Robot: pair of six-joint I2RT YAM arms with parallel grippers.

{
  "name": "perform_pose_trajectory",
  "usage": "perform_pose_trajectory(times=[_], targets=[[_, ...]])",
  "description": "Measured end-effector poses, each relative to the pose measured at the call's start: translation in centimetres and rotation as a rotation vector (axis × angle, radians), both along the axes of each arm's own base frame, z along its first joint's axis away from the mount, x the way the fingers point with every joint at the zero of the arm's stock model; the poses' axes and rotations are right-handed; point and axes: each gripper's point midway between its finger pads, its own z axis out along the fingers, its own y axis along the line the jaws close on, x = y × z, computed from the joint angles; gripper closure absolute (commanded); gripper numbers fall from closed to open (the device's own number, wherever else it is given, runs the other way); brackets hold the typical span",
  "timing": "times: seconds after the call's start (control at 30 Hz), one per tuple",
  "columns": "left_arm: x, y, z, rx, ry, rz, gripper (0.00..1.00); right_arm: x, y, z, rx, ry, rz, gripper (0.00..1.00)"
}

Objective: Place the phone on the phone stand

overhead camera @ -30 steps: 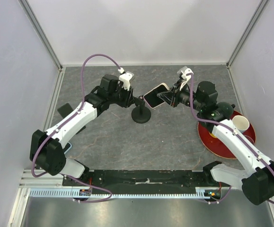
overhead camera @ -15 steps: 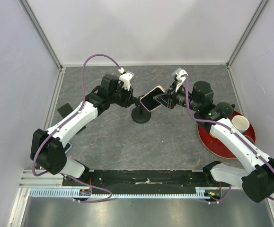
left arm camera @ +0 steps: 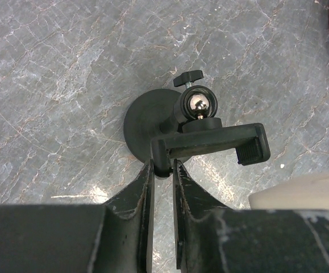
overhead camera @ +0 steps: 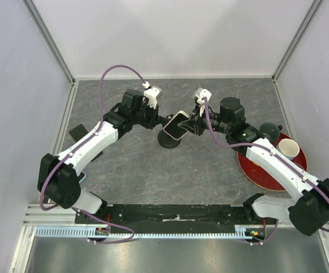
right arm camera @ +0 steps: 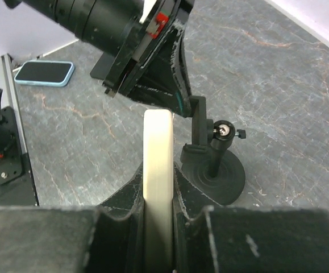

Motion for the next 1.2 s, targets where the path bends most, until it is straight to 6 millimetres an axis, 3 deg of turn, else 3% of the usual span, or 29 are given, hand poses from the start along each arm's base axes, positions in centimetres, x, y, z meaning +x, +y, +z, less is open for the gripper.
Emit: perform_pose_trajectory(times=[0.53, 0.8, 1.2], targets=[[-1.5, -1.4, 0.1, -0.022, 0.002, -0.145, 0.98, -4.0, 1.7, -0.7, -0.229, -0.142, 0.340, 1.00], [-2.5, -2.1, 0.1, -0.038, 0.000, -0.233, 0.98, -2.4, 4.3, 0.2, -0.276, -0.208, 0.472, 1.00], [-3.5, -2.7, 0.1, -0.050, 0.001, -0.315, 0.98, -3.8, 4.8, -2.9, -0.297, -0.211, 0.581, 1.00]])
